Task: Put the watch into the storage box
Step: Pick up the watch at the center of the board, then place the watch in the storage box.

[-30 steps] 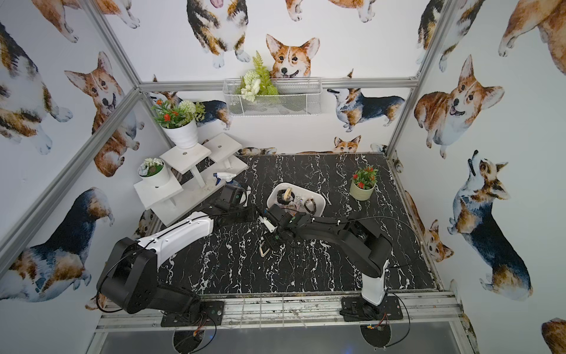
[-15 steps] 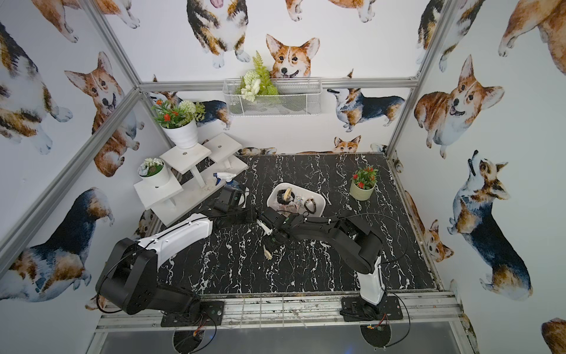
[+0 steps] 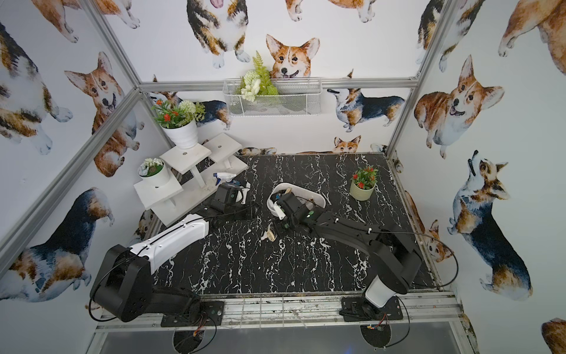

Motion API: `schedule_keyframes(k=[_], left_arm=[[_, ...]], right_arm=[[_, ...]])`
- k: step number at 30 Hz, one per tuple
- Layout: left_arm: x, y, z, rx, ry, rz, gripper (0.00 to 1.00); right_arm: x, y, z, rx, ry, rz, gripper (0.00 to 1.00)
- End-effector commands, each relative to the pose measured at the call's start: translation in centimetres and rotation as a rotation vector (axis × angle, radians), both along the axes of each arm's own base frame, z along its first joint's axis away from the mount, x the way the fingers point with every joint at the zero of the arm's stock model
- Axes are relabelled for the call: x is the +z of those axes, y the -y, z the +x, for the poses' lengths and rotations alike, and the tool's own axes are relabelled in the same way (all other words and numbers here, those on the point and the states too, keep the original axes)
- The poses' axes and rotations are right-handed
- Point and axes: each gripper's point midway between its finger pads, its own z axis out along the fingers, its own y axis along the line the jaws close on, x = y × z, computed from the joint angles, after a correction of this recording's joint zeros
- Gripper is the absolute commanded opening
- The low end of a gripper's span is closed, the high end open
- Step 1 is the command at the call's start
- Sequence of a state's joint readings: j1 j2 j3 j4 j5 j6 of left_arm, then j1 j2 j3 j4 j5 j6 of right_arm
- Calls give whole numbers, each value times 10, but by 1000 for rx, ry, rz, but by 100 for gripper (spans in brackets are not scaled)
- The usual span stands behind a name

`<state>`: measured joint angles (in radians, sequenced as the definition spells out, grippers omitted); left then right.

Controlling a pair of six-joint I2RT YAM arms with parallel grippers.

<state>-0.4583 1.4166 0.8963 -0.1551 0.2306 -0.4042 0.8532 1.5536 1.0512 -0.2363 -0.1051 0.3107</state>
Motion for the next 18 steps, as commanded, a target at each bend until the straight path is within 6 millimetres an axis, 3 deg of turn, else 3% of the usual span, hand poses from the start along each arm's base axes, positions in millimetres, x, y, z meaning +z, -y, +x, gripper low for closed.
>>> schedule_keyframes(k=[1,6,10,18], left_arm=[[24,27,-1,-114,77,-93,42],[32,58,-11,-227,126,-113,42],[24,82,-24,-309,131,-75,45],[8,95,-33,-331,105,-95,46]], right_arm=[[21,30,23,-128,32,22,0],[10,98,51,-342,-11,-82,0],[-6,131,62,-451,-49,-115,0],[-32,138,72,-461,-76,-202,0]])
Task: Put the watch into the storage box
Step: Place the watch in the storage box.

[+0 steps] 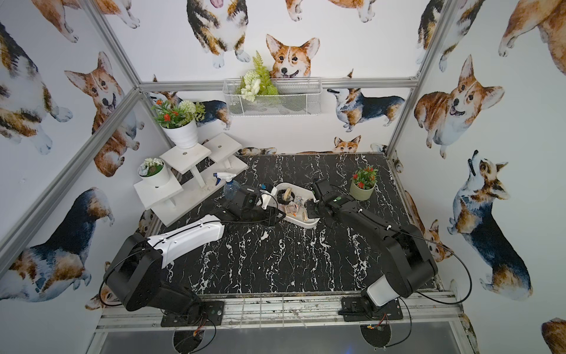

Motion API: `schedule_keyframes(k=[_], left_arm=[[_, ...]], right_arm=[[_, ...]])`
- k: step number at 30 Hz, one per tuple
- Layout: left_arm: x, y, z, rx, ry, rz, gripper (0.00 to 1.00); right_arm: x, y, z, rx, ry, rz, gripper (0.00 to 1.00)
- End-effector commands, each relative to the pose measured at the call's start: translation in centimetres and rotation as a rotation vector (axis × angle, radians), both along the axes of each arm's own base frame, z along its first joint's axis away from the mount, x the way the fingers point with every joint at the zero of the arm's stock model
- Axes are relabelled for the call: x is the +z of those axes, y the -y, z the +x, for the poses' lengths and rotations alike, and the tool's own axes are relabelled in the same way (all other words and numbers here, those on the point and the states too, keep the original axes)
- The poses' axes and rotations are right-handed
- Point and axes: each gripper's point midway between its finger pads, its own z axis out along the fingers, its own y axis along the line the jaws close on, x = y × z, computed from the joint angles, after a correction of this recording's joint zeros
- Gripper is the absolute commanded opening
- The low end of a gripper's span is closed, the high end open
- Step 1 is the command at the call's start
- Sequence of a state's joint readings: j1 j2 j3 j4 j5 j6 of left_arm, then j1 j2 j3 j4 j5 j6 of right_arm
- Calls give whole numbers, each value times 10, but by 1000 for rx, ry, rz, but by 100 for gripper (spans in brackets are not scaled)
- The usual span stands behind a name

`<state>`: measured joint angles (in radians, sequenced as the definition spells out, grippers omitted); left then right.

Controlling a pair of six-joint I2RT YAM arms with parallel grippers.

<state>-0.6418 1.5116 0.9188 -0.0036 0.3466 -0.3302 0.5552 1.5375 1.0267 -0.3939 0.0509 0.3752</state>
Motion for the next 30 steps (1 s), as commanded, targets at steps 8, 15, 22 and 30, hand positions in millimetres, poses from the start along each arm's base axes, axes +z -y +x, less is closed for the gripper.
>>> schedule_keyframes(k=[8,15,22,30], left_arm=[[1,0,-5,-9,28,-18,46],[4,-4,-5,1,46,-12,47],[12,-8,-1,29,78,-12,50],[23,-25,7,93,133,44,51]], right_arm=[[-20,-4,18,-8,-35,-60,0],[-34,-9,19,18,-65,-79,0],[-37,-14,17,46,-68,-90,20],[-13,-17,18,56,-19,-64,38]])
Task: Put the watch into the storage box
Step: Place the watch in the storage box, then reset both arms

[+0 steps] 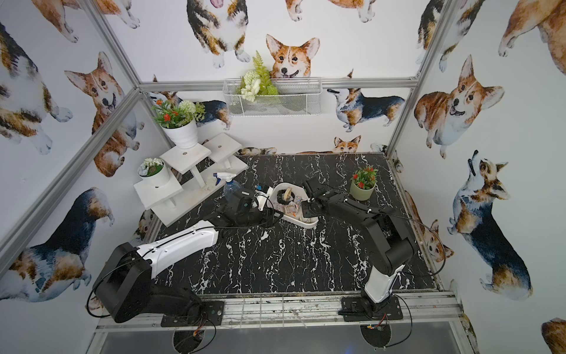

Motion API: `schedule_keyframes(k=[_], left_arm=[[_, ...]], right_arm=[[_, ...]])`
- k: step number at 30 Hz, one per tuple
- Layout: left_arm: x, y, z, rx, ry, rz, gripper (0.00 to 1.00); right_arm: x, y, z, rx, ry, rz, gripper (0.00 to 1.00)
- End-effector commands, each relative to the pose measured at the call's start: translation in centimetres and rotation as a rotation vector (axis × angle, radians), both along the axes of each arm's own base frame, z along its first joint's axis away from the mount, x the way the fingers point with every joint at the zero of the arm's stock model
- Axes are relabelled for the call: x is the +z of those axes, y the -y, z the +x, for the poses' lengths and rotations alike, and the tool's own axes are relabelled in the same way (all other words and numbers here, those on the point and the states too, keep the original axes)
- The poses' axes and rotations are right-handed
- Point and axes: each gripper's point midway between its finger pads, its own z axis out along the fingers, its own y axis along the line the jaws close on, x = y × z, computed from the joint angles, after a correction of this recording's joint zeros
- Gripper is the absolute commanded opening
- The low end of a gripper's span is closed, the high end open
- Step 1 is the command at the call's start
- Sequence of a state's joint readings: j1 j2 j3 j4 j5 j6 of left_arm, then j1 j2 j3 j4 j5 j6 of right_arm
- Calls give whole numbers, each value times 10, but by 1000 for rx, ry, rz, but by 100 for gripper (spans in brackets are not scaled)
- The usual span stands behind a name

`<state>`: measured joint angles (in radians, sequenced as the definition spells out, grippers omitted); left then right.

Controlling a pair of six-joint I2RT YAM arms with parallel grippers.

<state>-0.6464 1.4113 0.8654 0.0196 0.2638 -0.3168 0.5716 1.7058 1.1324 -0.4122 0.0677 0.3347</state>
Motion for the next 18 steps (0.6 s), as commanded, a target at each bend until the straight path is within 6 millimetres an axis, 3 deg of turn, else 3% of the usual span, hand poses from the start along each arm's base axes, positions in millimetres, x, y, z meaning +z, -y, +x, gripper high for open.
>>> schedule_keyframes(k=[1,5,9,10,12,14,15,16,18], left_arm=[[9,-18,13,70,55,62,51],[38,-55,41,220,153,129,52],[70,-116,73,449,238,114,57],[75,-136,80,517,259,130,63],[80,-178,88,663,293,168,76],[77,-223,90,818,311,209,97],[80,-245,90,885,327,228,100],[59,-266,83,934,306,290,100],[48,-298,76,1024,337,376,100]], right_arm=[[25,-2,2,20,57,23,42],[76,-1,3,51,202,75,57],[129,22,3,23,397,102,78],[138,33,4,-2,442,106,83],[148,57,6,-70,506,114,92],[150,83,8,-154,540,126,98],[151,95,9,-189,549,134,100],[148,106,9,-220,555,128,100],[143,126,10,-278,562,100,100]])
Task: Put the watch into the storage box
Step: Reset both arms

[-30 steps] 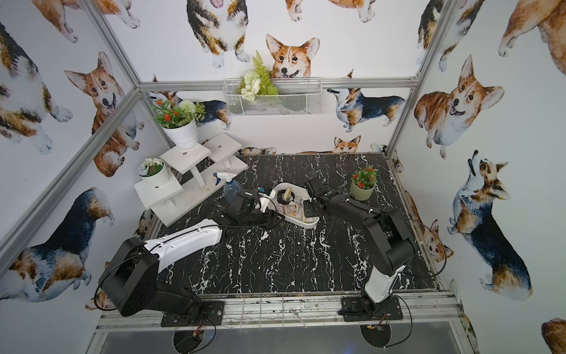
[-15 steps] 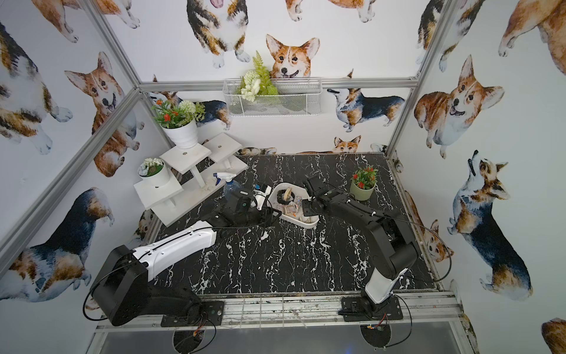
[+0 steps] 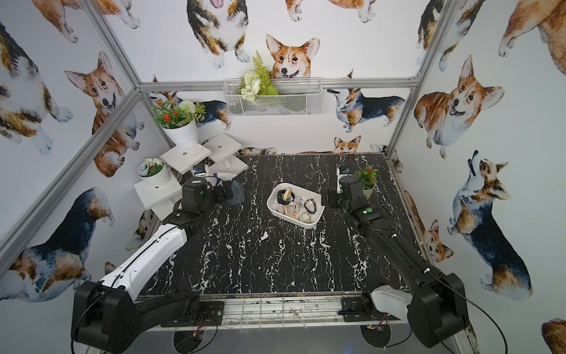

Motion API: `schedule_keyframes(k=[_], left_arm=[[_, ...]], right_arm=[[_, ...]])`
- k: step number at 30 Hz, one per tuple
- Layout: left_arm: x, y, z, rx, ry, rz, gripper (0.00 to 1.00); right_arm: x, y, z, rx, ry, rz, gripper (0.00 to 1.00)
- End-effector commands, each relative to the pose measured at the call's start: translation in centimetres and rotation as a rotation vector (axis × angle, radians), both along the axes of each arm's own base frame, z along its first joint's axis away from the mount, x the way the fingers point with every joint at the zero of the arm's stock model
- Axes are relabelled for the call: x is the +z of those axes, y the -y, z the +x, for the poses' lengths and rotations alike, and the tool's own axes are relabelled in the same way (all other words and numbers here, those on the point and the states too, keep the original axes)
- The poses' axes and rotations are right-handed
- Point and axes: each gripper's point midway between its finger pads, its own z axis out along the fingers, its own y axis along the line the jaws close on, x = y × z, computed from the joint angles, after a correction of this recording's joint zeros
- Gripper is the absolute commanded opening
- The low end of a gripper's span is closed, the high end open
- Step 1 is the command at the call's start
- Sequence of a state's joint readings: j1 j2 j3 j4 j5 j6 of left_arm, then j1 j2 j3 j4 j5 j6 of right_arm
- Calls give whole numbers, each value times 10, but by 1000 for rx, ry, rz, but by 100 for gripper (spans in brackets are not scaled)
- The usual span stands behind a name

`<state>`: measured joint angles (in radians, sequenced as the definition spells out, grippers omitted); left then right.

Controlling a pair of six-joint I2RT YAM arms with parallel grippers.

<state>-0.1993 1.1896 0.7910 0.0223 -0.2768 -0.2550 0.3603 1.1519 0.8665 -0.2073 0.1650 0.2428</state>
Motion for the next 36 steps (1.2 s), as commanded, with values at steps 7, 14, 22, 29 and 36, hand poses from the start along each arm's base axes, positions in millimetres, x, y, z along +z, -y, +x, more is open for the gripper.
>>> schedule_keyframes(k=[7,14,22,29,36], left_arm=[[-40,-63,-10,163,95,259,100],[-79,-62,-5,108,61,244,100],[-112,-70,-6,83,180,200,100],[-118,-71,1,56,124,172,100],[-123,-68,8,29,75,160,100]], right_arm=[[-26,76,9,-266,73,-11,100],[-29,99,1,-304,247,-174,100],[-56,118,5,-319,300,-180,100],[-91,115,2,-291,292,-180,100],[-115,110,7,-264,261,-187,100]])
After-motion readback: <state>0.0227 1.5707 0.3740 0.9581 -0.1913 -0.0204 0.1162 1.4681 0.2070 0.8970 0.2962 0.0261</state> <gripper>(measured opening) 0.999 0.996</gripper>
